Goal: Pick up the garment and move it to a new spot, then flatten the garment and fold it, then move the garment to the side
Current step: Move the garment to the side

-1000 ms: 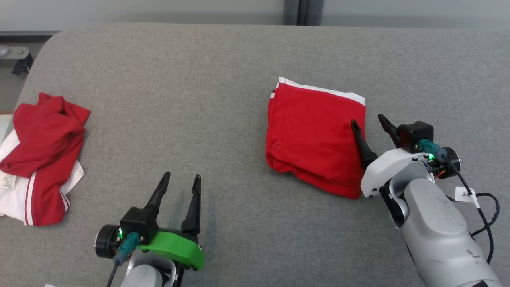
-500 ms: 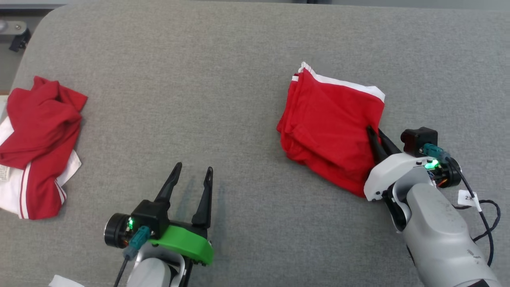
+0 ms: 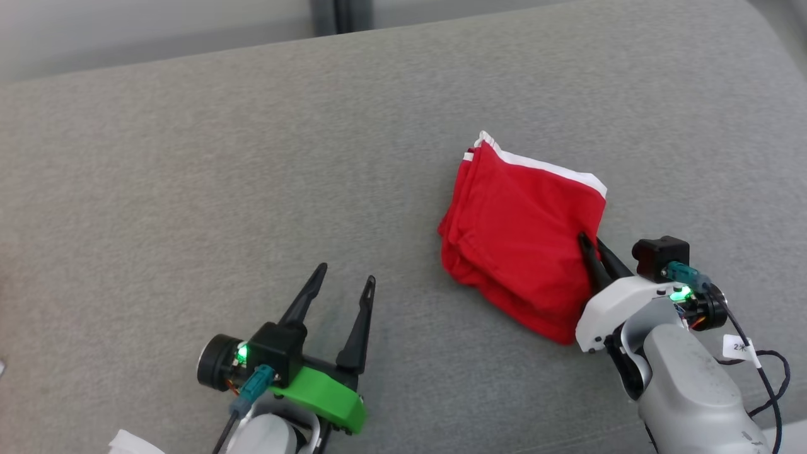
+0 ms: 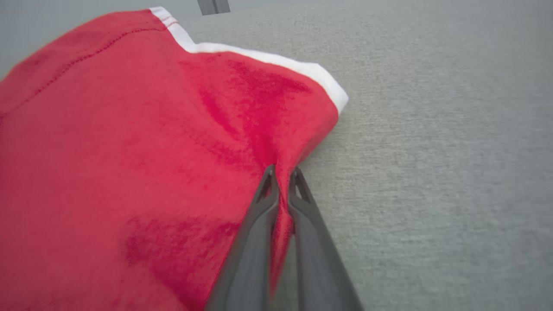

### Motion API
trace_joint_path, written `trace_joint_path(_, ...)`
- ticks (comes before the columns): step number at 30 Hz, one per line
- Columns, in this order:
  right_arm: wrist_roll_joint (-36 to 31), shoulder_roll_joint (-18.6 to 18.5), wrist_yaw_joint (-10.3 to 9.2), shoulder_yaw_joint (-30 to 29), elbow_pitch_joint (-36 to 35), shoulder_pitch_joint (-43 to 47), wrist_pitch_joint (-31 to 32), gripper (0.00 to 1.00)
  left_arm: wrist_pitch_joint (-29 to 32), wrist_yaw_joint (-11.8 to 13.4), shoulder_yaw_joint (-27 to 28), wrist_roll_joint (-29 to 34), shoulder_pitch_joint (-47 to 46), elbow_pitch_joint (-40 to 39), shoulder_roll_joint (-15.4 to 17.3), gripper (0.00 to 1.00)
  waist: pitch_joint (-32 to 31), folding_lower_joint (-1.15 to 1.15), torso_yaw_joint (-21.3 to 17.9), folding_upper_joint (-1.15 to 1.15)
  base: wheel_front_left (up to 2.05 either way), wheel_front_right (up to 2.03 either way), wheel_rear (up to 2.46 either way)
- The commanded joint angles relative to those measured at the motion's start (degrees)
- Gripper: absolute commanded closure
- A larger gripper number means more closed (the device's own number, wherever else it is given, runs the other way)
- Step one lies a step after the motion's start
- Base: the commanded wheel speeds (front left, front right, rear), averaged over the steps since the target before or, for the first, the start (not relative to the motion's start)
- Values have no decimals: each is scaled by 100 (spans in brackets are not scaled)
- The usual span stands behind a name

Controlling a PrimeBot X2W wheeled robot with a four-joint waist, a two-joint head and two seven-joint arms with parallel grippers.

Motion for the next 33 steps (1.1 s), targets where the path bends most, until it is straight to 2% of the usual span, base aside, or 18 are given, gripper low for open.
trace_joint_path(1,55,-20,-10,15,-37,123,-4,100,-2,-26,-59,-99,-20,-13,29,0,-362,0,-1104,0,0,0,0)
trace_joint_path(2,54,-19,-10,23,-72,191,-4,100,-2,-26,-190,-123,-10,15,32,0,-366,0,-1318,0,0,0,0)
trace_joint_path(5,58,-17,-10,45,-141,262,-6,100,-2,-25,-308,-163,-12,22,33,0,-330,0,-1628,0,0,0,0)
trace_joint_path(12,-12,-15,-10,-25,-255,311,-7,100,-2,-24,-339,-1,-119,70,39,0,-124,0,-1822,0,0,0,0)
trace_joint_path(17,-339,-31,-10,-99,-276,76,-8,100,-2,-24,-312,22,-212,110,122,0,108,0,-1612,0,0,0,0)
trace_joint_path(22,-728,-282,-10,-232,-152,-400,-8,100,-2,-24,-290,91,-413,39,212,0,509,0,-1269,0,0,0,0)
trace_joint_path(28,-1165,-805,-10,-398,199,-1315,-8,100,-2,-24,-331,146,-745,-71,360,0,1086,0,-819,0,0,0,0)
trace_joint_path(33,-1600,-1426,-10,-676,705,-2056,27,100,-2,-24,-404,148,-1059,-169,400,0,1504,0,-451,0,0,0,0)
